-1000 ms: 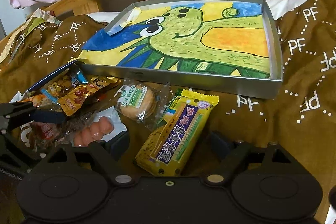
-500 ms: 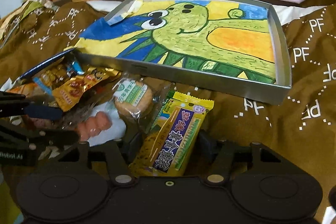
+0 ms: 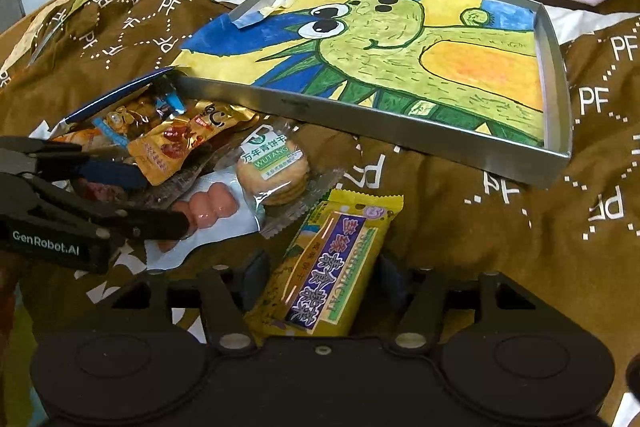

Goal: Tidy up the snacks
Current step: 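Close left gripper on the dark jerky packet while right gripper grasps the yellow wafer bar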

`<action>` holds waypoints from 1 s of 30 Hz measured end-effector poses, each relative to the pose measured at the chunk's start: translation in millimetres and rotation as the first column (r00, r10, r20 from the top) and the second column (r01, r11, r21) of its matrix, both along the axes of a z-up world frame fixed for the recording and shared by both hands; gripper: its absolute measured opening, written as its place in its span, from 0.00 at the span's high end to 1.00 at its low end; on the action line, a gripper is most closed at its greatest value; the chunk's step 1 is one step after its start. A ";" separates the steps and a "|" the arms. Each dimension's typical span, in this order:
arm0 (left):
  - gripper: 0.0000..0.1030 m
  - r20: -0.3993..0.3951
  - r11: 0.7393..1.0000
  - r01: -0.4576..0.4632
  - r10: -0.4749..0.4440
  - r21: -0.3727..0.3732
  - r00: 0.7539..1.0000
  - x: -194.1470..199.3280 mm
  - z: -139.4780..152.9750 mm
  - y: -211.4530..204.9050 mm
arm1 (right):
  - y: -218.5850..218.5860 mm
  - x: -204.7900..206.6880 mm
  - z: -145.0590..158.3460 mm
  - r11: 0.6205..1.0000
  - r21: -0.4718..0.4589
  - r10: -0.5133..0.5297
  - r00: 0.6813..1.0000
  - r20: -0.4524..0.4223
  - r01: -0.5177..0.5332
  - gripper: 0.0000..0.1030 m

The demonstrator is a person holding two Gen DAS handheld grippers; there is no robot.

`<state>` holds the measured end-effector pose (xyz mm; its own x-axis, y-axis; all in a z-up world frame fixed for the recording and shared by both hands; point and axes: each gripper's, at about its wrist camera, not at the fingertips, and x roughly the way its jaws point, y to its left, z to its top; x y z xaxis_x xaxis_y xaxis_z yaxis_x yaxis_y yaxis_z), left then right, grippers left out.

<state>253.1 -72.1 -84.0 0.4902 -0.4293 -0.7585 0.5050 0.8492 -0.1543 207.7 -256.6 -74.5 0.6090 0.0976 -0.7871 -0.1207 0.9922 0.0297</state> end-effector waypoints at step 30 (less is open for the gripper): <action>0.28 -0.079 0.995 -0.088 0.092 0.046 0.993 -9.7 4.6 17.2 | 14.9 -20.4 6.1 0.998 0.040 0.045 0.999 -0.026 -0.044 0.46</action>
